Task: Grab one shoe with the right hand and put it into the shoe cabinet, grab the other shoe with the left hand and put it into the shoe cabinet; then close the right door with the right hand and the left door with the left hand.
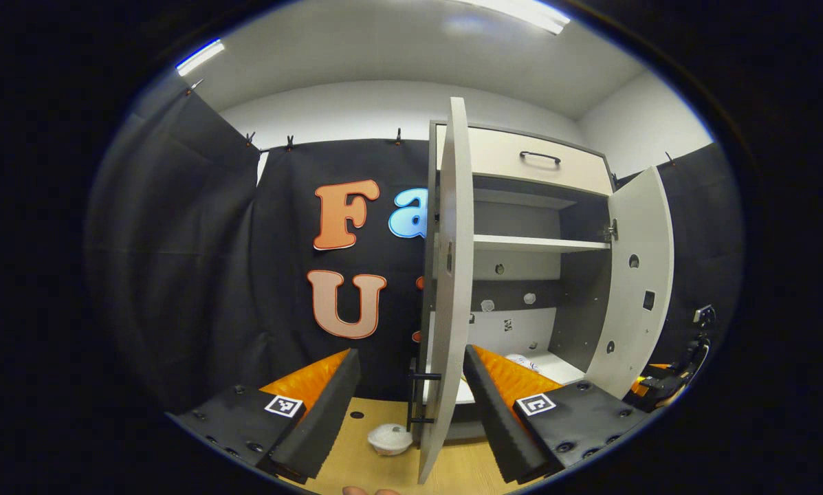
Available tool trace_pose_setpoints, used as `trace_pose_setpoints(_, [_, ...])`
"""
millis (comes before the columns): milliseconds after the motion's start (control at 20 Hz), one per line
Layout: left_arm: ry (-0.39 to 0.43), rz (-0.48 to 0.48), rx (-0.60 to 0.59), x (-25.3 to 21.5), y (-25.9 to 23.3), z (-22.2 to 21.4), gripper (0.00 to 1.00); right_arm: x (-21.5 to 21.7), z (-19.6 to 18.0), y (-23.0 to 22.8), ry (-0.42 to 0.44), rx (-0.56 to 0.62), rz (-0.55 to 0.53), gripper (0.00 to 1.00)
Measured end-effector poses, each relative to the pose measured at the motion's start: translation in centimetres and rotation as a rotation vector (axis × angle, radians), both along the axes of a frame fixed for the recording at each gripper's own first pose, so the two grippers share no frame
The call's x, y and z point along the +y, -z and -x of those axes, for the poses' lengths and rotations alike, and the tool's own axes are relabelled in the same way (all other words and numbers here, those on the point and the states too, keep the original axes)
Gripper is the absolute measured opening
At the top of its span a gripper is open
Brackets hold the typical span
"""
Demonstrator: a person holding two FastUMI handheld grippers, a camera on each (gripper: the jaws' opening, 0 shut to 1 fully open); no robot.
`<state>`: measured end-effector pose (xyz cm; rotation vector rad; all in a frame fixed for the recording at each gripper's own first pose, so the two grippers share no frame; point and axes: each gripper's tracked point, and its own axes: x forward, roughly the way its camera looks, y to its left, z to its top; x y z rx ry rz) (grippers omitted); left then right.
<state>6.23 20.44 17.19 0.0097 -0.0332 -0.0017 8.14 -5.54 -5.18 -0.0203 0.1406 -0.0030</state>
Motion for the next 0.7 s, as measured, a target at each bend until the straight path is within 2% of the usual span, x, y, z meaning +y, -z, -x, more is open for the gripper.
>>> trace_pose_setpoints(300, [0.004, 0.011, 0.003, 2.8, 0.6, -0.1, 0.98, 5.3, -2.0, 1.1, -0.036, -0.001, -0.023, 0.91])
trace_pose_setpoints(500, [-0.015, -0.003, 0.012, 5.0, 1.0, -0.1, 0.97, 10.0, -5.2, 1.3, -0.094, 0.009, -0.054, 0.92])
trace_pose_setpoints(600, [-0.016, 0.004, 0.022, 6.0, 1.4, -0.1, 0.97, 11.2, -6.2, 1.7, -0.090, 0.015, -0.044, 0.93])
trace_pose_setpoints(650, [-0.017, 0.008, 0.027, 6.4, 1.6, -0.1, 0.97, 11.5, -6.8, 1.7, -0.084, 0.008, -0.032, 0.99])
trace_pose_setpoints(700, [-0.019, 0.011, 0.030, 7.0, 1.8, -0.2, 0.97, 11.6, -6.7, 1.5, -0.083, 0.007, -0.024, 0.92])
